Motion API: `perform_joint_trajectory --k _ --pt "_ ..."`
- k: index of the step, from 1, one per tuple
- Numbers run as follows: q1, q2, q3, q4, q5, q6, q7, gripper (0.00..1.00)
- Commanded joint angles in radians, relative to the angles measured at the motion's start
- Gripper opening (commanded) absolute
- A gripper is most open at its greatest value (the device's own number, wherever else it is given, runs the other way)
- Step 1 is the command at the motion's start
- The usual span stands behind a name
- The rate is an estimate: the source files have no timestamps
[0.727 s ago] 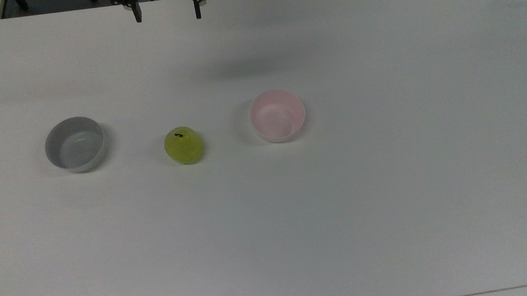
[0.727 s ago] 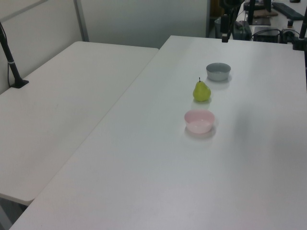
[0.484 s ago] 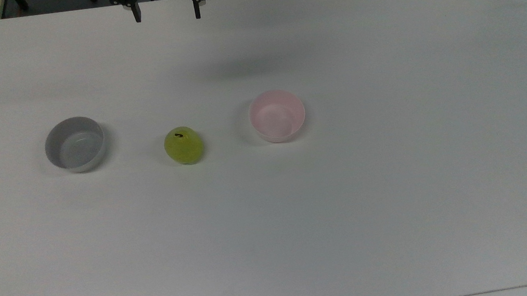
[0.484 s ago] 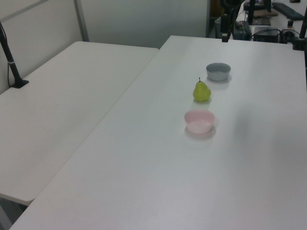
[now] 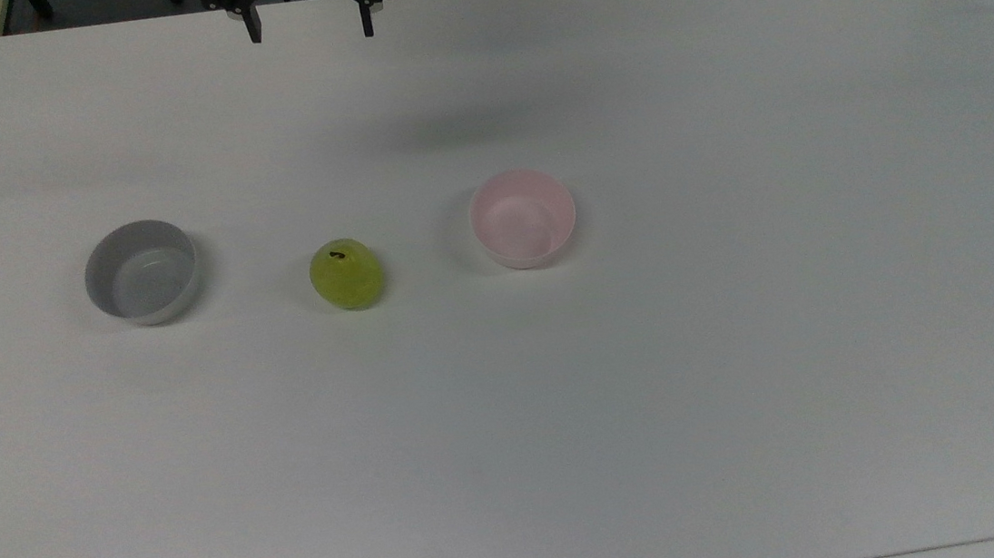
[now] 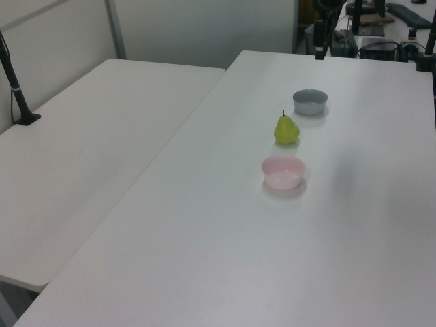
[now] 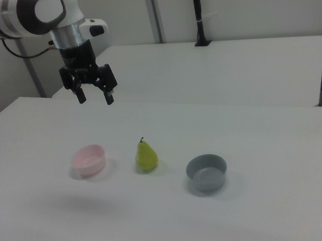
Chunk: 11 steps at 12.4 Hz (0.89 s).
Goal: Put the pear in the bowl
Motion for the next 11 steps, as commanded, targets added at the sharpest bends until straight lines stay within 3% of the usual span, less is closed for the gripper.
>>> perform_joint_trajectory --k 1,11 --pt "-0.006 0.025 -0.008 0.001 -0.001 0.044 -0.042 1.0" --pt "-0.035 0.234 -0.006 -0.045 -0.01 0.288 -0.209 1.0"
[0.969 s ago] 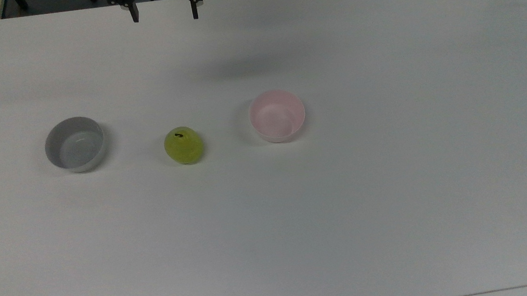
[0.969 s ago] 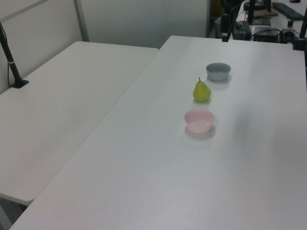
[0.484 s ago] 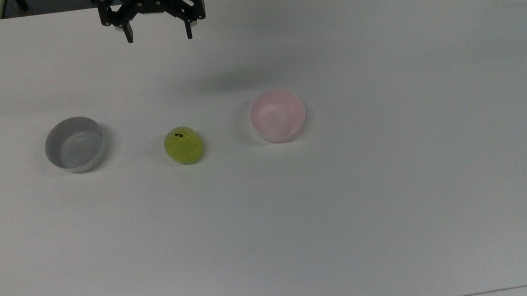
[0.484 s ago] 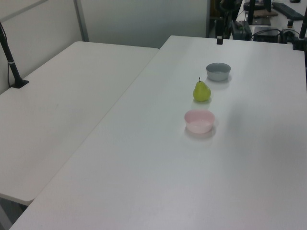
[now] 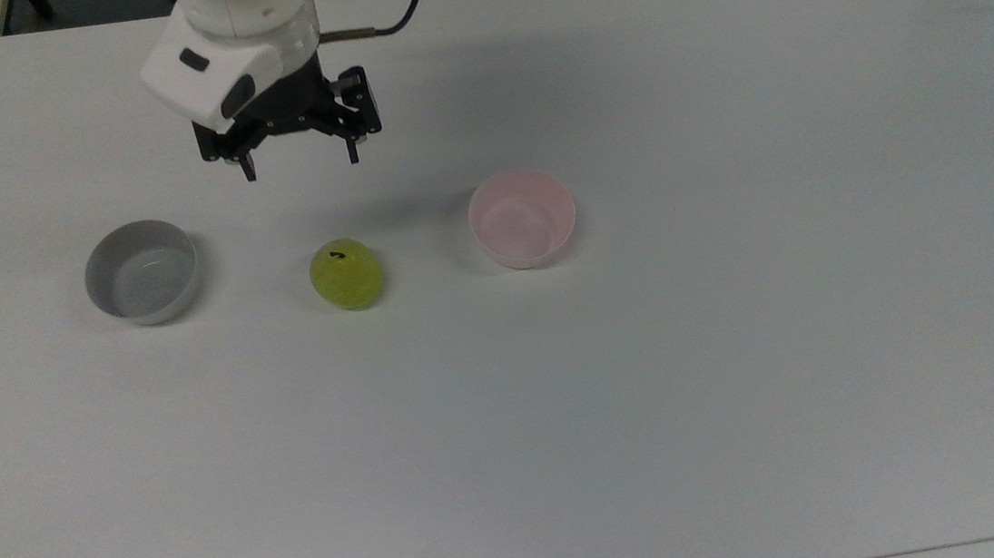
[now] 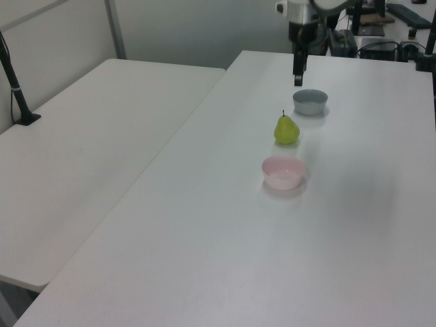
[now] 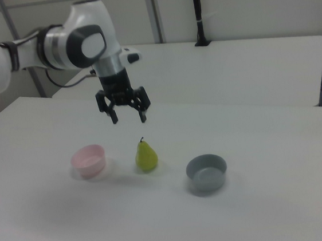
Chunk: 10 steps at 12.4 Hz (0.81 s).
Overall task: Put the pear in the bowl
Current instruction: 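Lower the open gripper down over the green pear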
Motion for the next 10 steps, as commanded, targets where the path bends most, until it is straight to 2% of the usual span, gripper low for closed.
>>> perform_joint_trajectory --k 1,5,10 --pt "0.008 0.043 0.0 -0.071 -0.014 0.107 -0.03 1.0" --pt "0.012 0.121 0.003 -0.1 -0.052 0.202 -0.021 1.0" --pt "0.013 0.198 0.008 -0.102 -0.055 0.282 -0.016 1.0"
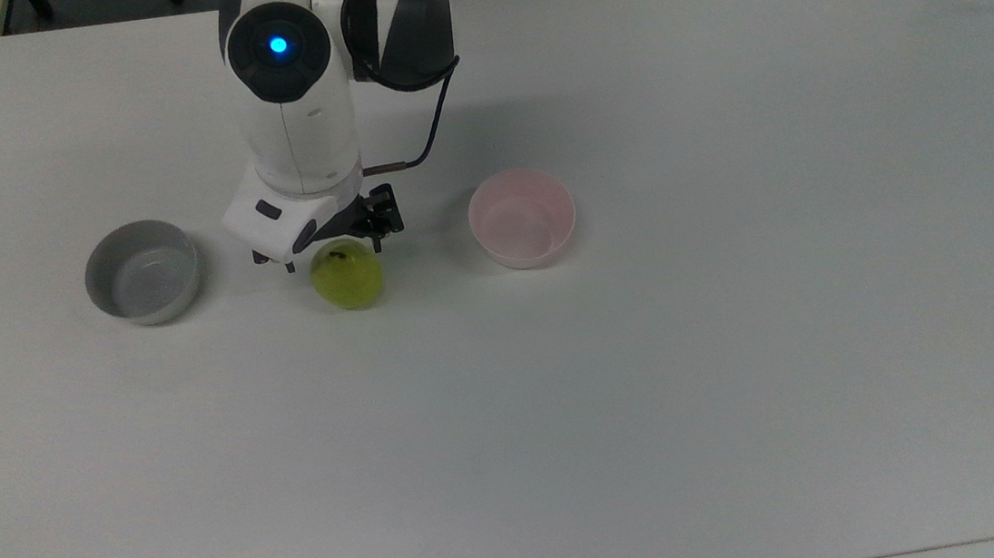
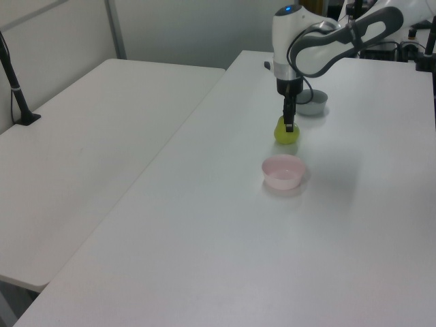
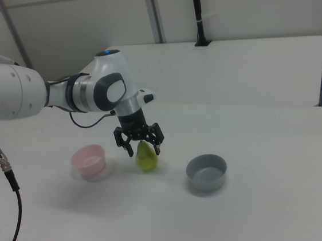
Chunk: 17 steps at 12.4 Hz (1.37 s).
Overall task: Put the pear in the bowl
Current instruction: 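Lower the open gripper down over the green pear, then close the gripper around the green pear, then lift the pear and carry it over the pink bowl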
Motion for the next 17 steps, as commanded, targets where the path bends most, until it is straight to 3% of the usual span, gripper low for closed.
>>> perform_joint_trajectory --k 1,3,6,8,14,17 --pt "0.009 0.02 0.0 -0.01 -0.014 0.046 -0.008 1.0" --pt "0.017 0.025 0.0 -0.011 -0.025 0.055 -0.008 0.95" --pt "0.018 0.028 0.002 -0.017 -0.037 0.076 -0.006 0.68" --pt "0.02 0.026 0.002 -0.017 -0.037 0.076 -0.008 0.58" --pt "0.021 -0.085 0.003 0.003 -0.027 -0.049 -0.002 0.55" --pt "0.02 -0.148 0.003 0.081 -0.022 -0.202 0.0 0.55"
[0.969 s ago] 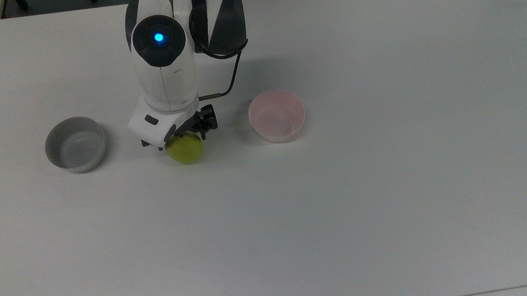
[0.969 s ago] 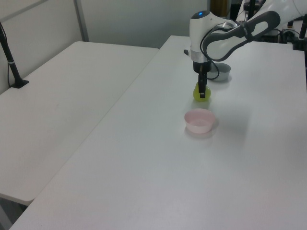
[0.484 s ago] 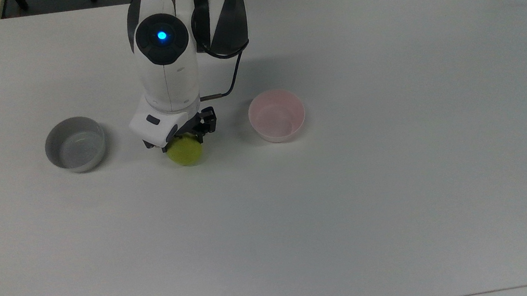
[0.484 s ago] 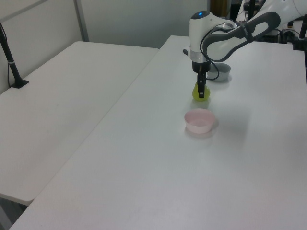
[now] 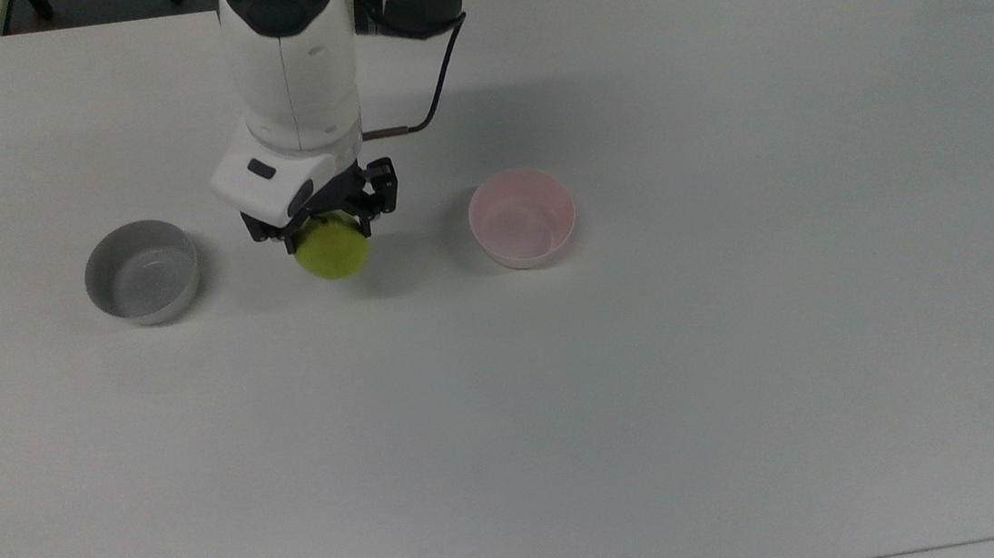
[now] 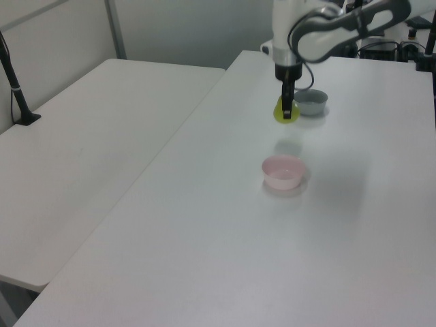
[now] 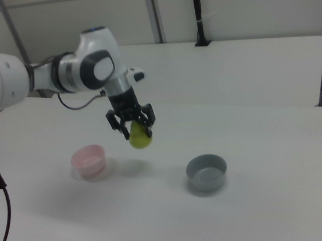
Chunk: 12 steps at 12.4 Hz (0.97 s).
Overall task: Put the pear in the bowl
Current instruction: 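Lift the pear and carry it over the pink bowl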
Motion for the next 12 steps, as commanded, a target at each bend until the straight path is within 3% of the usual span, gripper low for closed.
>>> perform_joint_trajectory --k 1,5,9,12 --pt "0.007 -0.089 0.001 0.047 0.004 -0.152 -0.002 0.55" --pt "0.001 -0.128 -0.001 0.127 0.006 -0.267 -0.009 0.55" --pt "0.011 -0.14 0.002 0.122 0.012 -0.273 0.0 0.55" --pt "0.022 -0.157 0.111 0.096 0.012 -0.287 0.102 0.55"
